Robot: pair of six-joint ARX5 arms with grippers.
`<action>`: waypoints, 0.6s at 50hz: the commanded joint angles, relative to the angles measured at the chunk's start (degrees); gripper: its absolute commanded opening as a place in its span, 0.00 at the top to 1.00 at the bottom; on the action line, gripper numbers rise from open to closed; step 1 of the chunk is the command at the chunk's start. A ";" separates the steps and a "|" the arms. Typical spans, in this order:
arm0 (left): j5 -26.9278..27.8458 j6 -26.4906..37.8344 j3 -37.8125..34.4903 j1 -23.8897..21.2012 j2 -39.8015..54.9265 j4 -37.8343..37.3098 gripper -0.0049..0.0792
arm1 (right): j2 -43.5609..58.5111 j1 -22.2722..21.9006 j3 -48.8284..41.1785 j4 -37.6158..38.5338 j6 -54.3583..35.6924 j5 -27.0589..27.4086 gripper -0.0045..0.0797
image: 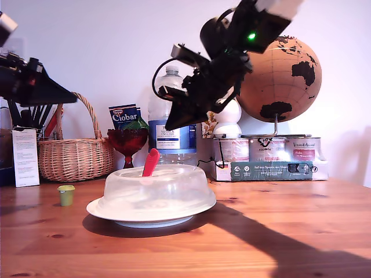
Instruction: Lift the plastic dome with your right arm while removing the green coffee capsule from the plate using your left arm.
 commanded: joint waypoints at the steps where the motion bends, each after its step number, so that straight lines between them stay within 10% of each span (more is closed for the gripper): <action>1: 0.59 -0.92 -1.77 -0.15 -0.35 0.83 0.97 | -5.44 0.48 -2.54 1.86 0.11 0.31 0.96; 30: 0.22 -3.17 -8.20 -8.20 -7.15 3.32 0.97 | -30.36 0.35 -28.87 10.54 3.74 6.10 0.96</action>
